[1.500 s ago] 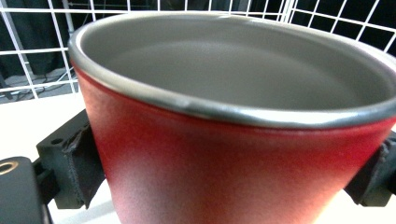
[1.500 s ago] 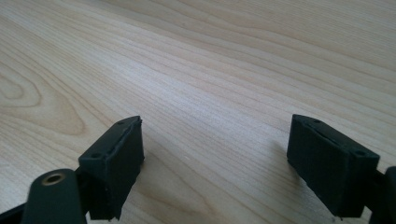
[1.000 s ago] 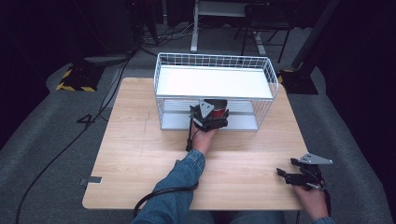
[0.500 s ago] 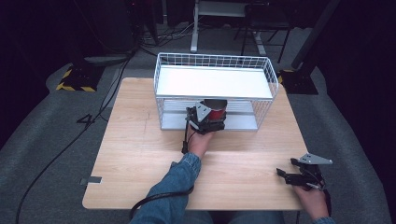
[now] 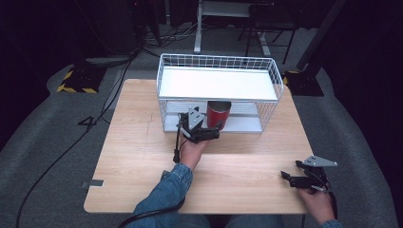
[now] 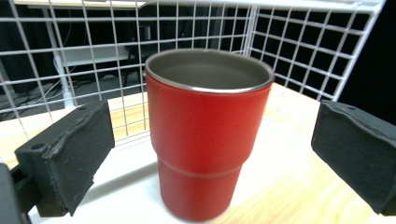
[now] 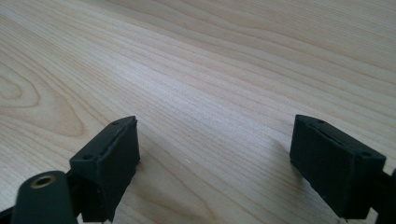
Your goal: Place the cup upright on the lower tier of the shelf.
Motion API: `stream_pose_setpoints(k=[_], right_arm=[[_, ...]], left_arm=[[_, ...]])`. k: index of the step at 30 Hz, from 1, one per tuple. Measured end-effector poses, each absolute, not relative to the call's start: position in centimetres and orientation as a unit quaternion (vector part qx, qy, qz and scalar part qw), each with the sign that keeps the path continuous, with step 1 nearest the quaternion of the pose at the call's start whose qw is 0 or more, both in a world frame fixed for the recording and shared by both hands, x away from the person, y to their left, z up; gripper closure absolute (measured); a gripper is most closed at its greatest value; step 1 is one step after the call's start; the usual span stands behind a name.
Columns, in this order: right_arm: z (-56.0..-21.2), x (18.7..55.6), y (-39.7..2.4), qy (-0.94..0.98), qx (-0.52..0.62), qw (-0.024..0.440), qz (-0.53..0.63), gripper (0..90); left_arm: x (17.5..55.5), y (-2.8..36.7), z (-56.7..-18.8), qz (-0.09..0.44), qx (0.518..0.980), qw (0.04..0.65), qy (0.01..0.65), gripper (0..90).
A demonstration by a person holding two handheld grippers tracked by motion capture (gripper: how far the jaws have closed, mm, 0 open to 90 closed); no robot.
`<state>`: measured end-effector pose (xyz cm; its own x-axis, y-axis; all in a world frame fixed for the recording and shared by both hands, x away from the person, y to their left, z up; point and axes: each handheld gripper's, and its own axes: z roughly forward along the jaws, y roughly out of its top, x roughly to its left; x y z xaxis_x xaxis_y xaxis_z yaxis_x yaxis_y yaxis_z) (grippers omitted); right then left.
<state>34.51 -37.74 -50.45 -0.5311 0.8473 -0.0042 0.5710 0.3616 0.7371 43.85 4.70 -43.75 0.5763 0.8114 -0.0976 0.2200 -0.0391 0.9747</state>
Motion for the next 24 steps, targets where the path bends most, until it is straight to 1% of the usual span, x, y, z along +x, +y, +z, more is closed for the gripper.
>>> stream_pose_setpoints(k=[12, 24], right_arm=[[-50.4, 34.6, -37.7, 0.802, 0.442, 0.194, 0.352, 15.2], [-50.5, 34.7, -37.7, 0.803, 0.441, 0.193, 0.352, 14.7]], left_arm=[[39.7, 8.6, -40.9, 0.255, 0.676, 0.580, 0.376, 0.3], [36.1, 13.6, -40.5, 0.264, 0.681, 0.566, 0.383, 1.1]])
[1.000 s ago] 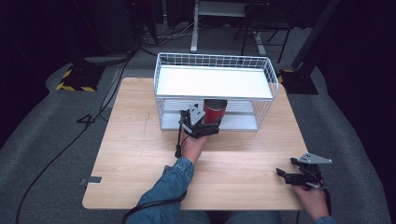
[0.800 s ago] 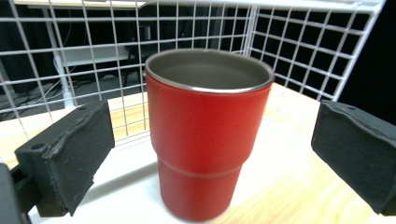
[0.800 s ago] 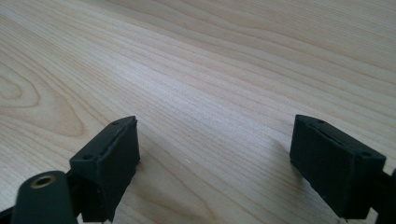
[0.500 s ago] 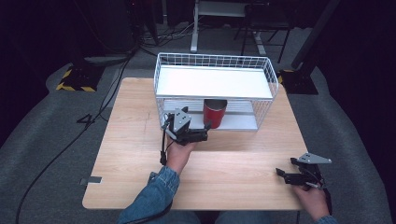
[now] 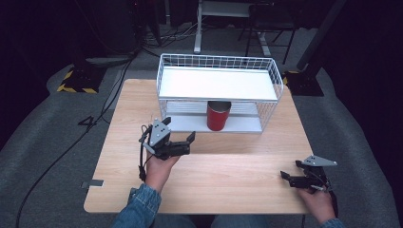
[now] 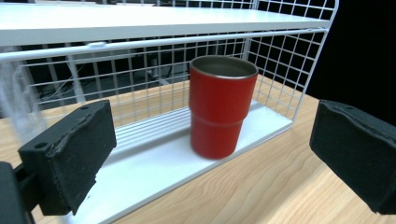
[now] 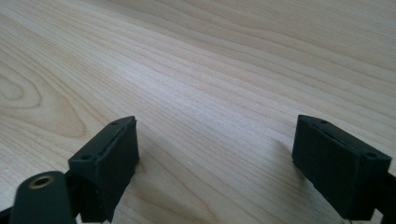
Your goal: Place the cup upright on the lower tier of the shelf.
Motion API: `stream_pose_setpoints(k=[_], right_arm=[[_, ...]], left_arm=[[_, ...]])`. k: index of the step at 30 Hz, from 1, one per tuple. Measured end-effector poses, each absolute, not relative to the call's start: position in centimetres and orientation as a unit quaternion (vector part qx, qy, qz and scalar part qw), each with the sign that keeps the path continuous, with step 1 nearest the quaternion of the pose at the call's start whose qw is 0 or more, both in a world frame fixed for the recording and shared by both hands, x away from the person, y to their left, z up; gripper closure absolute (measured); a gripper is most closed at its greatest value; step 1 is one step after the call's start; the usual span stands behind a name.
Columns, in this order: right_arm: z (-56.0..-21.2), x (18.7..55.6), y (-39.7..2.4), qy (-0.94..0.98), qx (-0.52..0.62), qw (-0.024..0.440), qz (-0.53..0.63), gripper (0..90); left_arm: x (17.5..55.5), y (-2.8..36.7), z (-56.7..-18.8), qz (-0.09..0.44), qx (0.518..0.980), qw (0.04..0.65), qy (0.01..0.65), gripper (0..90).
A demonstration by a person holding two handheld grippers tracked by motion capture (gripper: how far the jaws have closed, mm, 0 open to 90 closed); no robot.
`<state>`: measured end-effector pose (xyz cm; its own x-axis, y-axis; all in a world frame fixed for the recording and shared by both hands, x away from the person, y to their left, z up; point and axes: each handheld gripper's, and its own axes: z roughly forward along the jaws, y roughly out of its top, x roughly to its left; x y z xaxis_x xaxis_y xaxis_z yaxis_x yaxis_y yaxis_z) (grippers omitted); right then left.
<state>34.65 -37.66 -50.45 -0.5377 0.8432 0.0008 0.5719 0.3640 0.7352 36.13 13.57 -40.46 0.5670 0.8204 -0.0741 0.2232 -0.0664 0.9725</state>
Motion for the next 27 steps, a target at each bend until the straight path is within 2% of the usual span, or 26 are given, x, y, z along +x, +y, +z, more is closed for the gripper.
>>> stream_pose_setpoints(k=[10, 15, 27], right_arm=[[-50.5, 34.7, -37.6, 0.803, 0.441, 0.192, 0.352, 14.7], [-50.5, 34.7, -37.6, 0.803, 0.440, 0.193, 0.352, 14.7], [-50.5, 34.7, -37.6, 0.803, 0.440, 0.193, 0.352, 14.7]], left_arm=[[33.4, 17.7, -40.6, 0.237, 0.688, 0.565, 0.389, 3.5], [32.1, 19.4, -41.0, 0.248, 0.702, 0.545, 0.387, 4.6], [30.0, 21.9, -42.7, 0.232, 0.744, 0.483, 0.399, 5.1]])
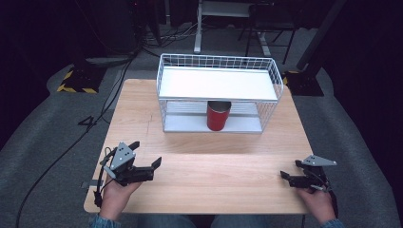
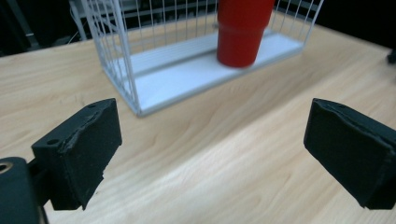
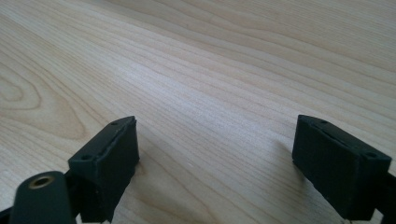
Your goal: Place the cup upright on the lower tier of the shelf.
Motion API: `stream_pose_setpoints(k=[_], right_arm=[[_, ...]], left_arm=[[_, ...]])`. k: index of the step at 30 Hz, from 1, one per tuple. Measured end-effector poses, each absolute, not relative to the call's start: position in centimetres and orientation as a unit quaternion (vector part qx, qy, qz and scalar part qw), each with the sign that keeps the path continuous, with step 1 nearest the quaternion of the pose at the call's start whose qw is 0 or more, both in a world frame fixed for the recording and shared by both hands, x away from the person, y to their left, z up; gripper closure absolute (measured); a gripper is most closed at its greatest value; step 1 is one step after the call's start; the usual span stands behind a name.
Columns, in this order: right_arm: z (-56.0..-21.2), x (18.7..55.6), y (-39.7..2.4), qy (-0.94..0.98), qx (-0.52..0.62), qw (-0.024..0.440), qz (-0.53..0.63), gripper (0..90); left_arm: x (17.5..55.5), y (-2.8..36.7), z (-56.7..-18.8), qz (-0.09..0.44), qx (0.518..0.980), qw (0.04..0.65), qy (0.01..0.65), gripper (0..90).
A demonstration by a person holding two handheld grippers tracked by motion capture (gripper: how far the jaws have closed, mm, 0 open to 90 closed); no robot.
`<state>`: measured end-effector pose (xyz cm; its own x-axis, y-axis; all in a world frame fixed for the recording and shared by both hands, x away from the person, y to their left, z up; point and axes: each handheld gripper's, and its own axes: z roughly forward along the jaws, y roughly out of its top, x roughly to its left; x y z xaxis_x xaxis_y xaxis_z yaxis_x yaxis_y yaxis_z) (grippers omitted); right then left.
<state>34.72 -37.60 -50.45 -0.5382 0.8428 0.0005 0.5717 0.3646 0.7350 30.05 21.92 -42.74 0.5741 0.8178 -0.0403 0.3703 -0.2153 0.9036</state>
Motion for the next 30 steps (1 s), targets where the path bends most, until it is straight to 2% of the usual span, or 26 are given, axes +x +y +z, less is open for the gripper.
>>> stream_pose_setpoints(k=[3, 8, 19, 26, 30], right_arm=[[-50.4, 34.7, -37.6, 0.803, 0.440, 0.192, 0.352, 14.7], [-50.5, 34.7, -37.6, 0.803, 0.440, 0.192, 0.352, 14.7], [-50.5, 34.7, -37.6, 0.803, 0.440, 0.193, 0.352, 14.7], [-50.5, 34.7, -37.6, 0.803, 0.440, 0.192, 0.352, 14.7], [-50.5, 34.7, -37.6, 0.803, 0.440, 0.192, 0.352, 14.7]], left_arm=[[30.0, 22.2, -43.5, 0.219, 0.774, 0.446, 0.391, 5.5], [30.0, 22.8, -44.9, 0.191, 0.782, 0.432, 0.406, 5.7], [30.0, 23.9, -48.7, 0.144, 0.810, 0.359, 0.442, 11.7], [30.2, 24.2, -50.0, 0.145, 0.814, 0.335, 0.452, 12.0], [30.4, 24.1, -50.5, 0.166, 0.817, 0.329, 0.443, 10.4]])
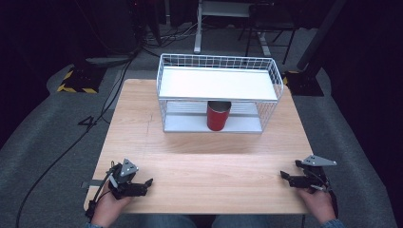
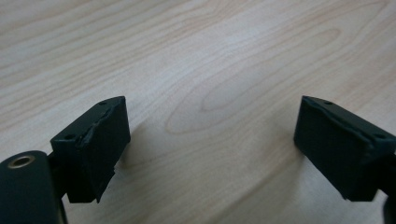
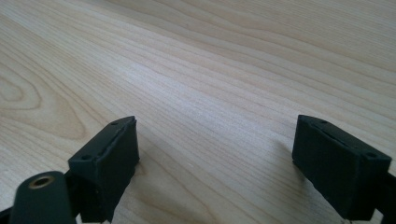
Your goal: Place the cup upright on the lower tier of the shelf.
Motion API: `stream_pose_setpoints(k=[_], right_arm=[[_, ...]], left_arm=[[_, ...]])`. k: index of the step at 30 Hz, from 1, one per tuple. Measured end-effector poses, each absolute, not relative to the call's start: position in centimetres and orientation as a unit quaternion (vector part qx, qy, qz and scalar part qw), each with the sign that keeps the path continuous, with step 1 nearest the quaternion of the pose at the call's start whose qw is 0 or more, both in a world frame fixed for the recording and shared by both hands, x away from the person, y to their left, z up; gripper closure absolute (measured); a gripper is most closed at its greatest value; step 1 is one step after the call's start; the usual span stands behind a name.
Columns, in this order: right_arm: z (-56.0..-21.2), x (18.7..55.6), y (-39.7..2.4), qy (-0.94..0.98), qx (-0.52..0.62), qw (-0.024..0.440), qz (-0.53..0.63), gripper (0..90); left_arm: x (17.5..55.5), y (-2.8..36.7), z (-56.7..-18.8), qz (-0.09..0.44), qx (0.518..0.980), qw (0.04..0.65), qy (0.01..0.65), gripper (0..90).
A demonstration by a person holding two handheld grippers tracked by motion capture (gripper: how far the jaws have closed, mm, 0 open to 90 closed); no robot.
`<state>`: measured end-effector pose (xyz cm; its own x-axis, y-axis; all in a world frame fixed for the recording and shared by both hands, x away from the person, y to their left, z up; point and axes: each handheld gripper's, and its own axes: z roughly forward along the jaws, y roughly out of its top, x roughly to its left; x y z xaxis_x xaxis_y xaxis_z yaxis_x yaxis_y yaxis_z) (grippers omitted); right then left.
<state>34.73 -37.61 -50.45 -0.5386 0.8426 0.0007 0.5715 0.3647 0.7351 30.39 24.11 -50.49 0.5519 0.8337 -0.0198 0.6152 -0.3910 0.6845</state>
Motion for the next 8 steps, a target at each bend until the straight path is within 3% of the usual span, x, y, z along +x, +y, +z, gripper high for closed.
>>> stream_pose_setpoints(k=[8], right_arm=[[-50.44, 34.73, -37.61, 0.804, 0.440, 0.192, 0.352, 14.7]], left_arm=[[30.51, 23.84, -50.52, 0.167, 0.811, 0.326, 0.457, 9.1]])
